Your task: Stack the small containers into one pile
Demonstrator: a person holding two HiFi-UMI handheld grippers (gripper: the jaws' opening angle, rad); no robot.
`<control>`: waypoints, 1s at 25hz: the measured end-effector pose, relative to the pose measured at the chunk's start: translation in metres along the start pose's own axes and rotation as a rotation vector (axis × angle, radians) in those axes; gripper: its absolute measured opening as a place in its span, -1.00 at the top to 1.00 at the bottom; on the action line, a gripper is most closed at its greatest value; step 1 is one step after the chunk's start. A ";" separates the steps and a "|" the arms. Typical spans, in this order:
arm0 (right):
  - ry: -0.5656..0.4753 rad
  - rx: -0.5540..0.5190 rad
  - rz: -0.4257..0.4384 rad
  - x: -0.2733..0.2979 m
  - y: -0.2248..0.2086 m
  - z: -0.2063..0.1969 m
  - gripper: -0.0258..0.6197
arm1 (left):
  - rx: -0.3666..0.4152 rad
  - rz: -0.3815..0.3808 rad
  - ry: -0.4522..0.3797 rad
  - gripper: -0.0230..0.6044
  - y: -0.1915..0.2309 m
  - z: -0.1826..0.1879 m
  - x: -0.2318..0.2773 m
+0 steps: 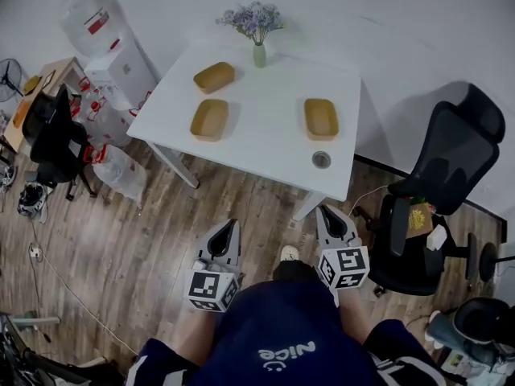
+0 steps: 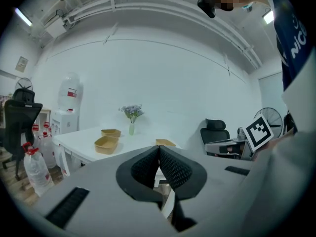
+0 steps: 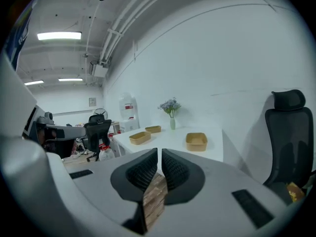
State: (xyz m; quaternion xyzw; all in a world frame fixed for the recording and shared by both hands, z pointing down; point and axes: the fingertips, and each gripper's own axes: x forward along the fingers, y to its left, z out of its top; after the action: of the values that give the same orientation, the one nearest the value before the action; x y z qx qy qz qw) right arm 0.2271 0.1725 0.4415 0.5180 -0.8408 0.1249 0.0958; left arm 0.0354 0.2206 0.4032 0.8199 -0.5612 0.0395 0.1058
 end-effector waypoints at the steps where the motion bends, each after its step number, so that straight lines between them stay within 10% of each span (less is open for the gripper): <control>1: 0.003 0.013 0.002 0.010 -0.010 0.003 0.75 | 0.018 0.007 0.005 0.86 -0.001 0.002 0.012; 25: 0.081 0.062 -0.001 0.142 -0.120 0.029 0.75 | -0.071 0.065 0.070 0.86 0.025 0.000 0.171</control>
State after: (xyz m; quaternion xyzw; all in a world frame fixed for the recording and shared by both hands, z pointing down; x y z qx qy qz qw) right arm 0.2706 -0.0091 0.4688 0.5158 -0.8317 0.1715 0.1137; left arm 0.0752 0.0557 0.4382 0.7952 -0.5845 0.0518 0.1530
